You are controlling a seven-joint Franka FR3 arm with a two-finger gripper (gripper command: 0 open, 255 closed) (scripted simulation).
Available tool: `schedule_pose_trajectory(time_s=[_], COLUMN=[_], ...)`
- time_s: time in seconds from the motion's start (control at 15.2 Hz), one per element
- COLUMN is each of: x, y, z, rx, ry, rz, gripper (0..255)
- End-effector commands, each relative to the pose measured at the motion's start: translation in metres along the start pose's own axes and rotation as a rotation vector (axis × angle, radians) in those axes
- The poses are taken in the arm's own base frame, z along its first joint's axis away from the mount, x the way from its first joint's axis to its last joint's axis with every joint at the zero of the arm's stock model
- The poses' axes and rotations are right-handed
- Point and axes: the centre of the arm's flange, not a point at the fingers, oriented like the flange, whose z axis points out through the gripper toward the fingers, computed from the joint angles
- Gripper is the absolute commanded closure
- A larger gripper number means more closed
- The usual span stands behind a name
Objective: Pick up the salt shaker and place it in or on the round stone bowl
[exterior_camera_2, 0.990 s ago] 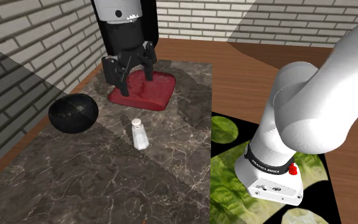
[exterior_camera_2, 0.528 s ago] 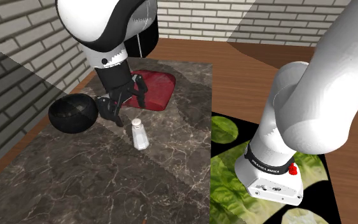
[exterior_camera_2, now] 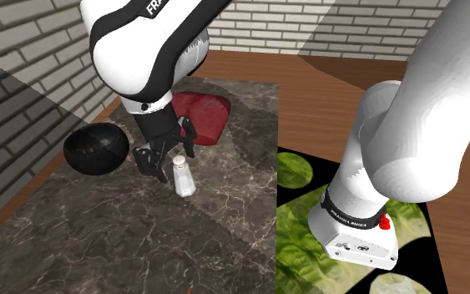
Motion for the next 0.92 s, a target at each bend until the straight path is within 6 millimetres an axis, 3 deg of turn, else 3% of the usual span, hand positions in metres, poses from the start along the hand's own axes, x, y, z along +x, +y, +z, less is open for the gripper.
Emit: schedule_pose_trajectory(time_s=[0.0,0.4,0.46,0.86], x=[0.0006,0.0006,0.0006,0.0005], y=[0.0000,0.0000,0.0000,0.0000], z=[0.0039,0.0038,0.0038,0.0039], rx=[0.000,0.000,0.000,0.000], ry=[0.000,0.000,0.000,0.000], rz=[0.000,0.000,0.000,0.000], gripper=[0,0,255,255])
